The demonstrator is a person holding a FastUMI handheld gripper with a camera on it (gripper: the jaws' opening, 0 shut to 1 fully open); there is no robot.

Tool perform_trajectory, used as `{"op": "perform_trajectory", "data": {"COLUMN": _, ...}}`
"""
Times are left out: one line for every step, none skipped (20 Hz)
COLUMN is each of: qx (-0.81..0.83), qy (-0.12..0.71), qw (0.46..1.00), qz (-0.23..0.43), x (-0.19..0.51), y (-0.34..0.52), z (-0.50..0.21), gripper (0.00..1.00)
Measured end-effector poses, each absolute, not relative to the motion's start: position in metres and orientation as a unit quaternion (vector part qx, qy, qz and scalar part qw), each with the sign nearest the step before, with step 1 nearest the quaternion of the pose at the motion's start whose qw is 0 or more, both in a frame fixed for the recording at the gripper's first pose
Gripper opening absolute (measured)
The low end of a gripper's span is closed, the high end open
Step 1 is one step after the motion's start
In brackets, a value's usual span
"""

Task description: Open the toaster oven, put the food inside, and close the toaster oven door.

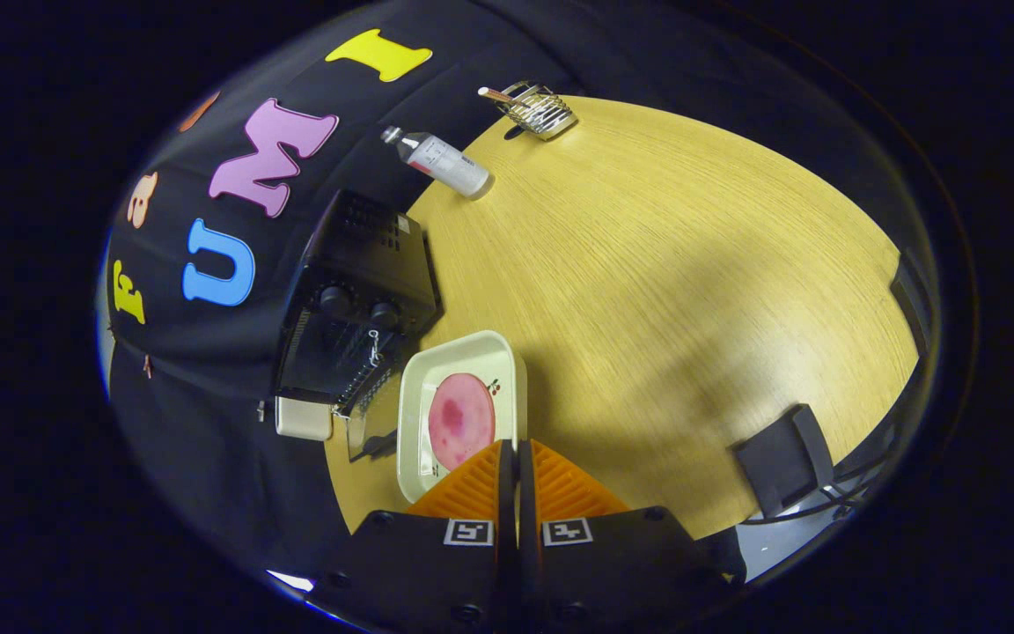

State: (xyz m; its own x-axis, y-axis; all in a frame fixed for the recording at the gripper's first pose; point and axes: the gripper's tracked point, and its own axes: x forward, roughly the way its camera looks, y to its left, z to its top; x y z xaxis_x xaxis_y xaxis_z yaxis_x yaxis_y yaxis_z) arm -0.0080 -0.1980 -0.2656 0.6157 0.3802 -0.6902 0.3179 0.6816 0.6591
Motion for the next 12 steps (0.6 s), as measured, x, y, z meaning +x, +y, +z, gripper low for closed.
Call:
{"op": "perform_trajectory", "data": {"qx": 0.4, "qy": 0.433, "qw": 0.808, "qz": 0.02, "x": -0.008, "y": -0.191, "z": -0.259, "gripper": 0.06}}
{"op": "perform_trajectory", "data": {"qx": 0.403, "qy": 0.428, "qw": 0.809, "qz": 0.022, "x": -0.006, "y": -0.181, "z": -0.253, "gripper": 0.06}}
{"op": "perform_trajectory", "data": {"qx": 0.406, "qy": 0.423, "qw": 0.81, "qz": 0.025, "x": -0.004, "y": -0.167, "z": -0.248, "gripper": 0.06}}
{"op": "perform_trajectory", "data": {"qx": 0.412, "qy": 0.417, "qw": 0.81, "qz": 0.029, "x": 0.0, "y": -0.153, "z": -0.243, "gripper": 0.06}}
{"op": "perform_trajectory", "data": {"qx": 0.417, "qy": 0.412, "qw": 0.809, "qz": 0.034, "x": 0.004, "y": -0.138, "z": -0.239, "gripper": 0.06}}
{"op": "perform_trajectory", "data": {"qx": 0.423, "qy": 0.409, "qw": 0.808, "qz": 0.038, "x": 0.009, "y": -0.122, "z": -0.237, "gripper": 0.06}}
{"op": "perform_trajectory", "data": {"qx": 0.428, "qy": 0.406, "qw": 0.807, "qz": 0.04, "x": 0.015, "y": -0.106, "z": -0.235, "gripper": 0.06}}
{"op": "perform_trajectory", "data": {"qx": 0.432, "qy": 0.402, "qw": 0.806, "qz": 0.043, "x": 0.022, "y": -0.091, "z": -0.234, "gripper": 0.06}}
{"op": "perform_trajectory", "data": {"qx": 0.435, "qy": 0.398, "qw": 0.806, "qz": 0.047, "x": 0.028, "y": -0.076, "z": -0.232, "gripper": 0.06}}
{"op": "perform_trajectory", "data": {"qx": 0.436, "qy": 0.393, "qw": 0.808, "qz": 0.05, "x": 0.035, "y": -0.063, "z": -0.231, "gripper": 0.06}}
{"op": "perform_trajectory", "data": {"qx": 0.436, "qy": 0.389, "qw": 0.81, "qz": 0.053, "x": 0.039, "y": -0.051, "z": -0.229, "gripper": 0.06}}
{"op": "perform_trajectory", "data": {"qx": 0.435, "qy": 0.387, "qw": 0.812, "qz": 0.053, "x": 0.046, "y": -0.04, "z": -0.231, "gripper": 0.06}}
